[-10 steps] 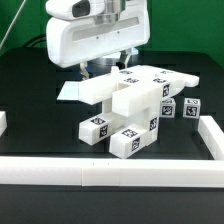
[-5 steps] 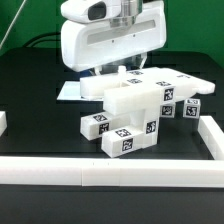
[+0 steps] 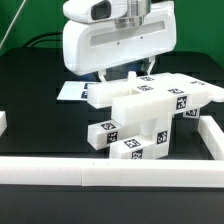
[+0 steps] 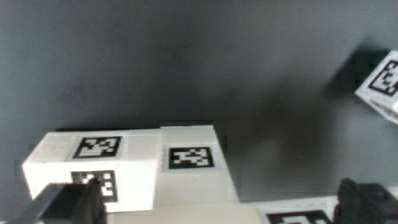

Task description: Assemble chair

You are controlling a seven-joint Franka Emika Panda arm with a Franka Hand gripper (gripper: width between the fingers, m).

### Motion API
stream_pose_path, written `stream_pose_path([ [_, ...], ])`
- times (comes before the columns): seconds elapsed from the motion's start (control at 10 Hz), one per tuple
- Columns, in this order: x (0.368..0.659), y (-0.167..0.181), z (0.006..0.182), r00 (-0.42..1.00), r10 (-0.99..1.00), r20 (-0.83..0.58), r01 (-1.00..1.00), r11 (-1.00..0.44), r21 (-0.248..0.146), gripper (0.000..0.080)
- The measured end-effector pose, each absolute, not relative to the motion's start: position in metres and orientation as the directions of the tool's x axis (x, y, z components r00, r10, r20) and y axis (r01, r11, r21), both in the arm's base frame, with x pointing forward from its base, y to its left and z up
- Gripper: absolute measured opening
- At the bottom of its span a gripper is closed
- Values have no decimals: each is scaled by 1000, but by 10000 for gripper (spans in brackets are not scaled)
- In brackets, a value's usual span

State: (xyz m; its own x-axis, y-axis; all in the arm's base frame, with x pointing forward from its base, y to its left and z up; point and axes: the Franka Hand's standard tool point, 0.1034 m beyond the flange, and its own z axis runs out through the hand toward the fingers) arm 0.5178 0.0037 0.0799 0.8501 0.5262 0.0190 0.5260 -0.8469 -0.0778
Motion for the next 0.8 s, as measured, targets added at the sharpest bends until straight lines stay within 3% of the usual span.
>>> stream_pose_path([
  [0.2, 532, 6, 81, 868, 496, 20, 495, -865, -77, 648],
  [0.8, 533, 6, 77, 895, 447, -4, 445, -892, -81, 648],
])
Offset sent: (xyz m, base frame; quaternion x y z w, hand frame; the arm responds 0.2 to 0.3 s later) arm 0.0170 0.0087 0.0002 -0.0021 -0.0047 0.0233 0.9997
